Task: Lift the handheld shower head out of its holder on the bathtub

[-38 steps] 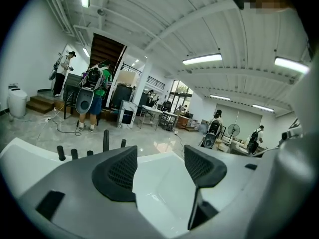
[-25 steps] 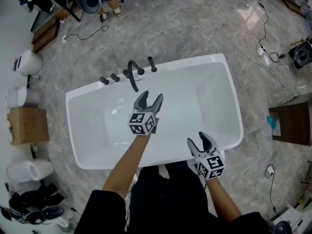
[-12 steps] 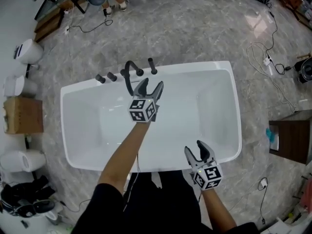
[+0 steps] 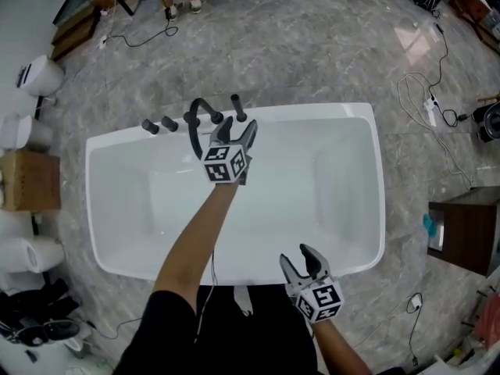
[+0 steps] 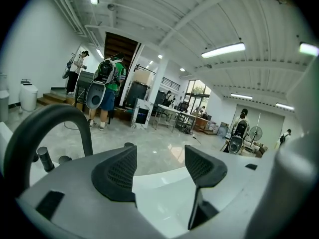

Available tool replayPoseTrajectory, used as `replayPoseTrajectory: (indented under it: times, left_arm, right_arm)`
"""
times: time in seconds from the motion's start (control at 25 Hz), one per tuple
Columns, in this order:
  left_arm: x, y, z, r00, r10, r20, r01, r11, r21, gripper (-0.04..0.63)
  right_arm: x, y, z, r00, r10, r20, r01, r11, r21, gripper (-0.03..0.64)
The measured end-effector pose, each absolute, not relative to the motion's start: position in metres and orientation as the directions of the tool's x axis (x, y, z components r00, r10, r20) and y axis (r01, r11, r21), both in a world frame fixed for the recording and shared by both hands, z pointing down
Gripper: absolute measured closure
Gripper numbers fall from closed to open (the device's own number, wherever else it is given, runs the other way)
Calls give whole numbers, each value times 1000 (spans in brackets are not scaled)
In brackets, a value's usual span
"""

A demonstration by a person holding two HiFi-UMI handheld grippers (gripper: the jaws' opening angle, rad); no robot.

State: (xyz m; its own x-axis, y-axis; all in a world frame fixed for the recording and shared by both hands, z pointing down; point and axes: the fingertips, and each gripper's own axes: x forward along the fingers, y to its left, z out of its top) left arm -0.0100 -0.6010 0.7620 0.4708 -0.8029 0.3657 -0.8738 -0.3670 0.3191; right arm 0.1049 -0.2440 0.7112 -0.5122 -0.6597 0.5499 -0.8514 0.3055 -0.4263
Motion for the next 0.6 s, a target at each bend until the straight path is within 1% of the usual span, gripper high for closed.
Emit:
replayPoseTrajectory:
  times: [0.2,0.36,0.6]
  left_arm:
    - [-19,-628,783,431,-809,399,-899,-345,270,313]
    - [-24,-644,799,417,-807,418,-905,-326,274,308]
    - [-25,-664,816,428,-784,450,-903,-351,246,304]
  right_arm:
    - [103,-242,728,-523,-634,570,-847,315,-428,405]
    - [110,-237,735,-513,-626,588,-854,298,-428,405]
    - [123,-231,748,-494,-620,610,-864,271,-424,405]
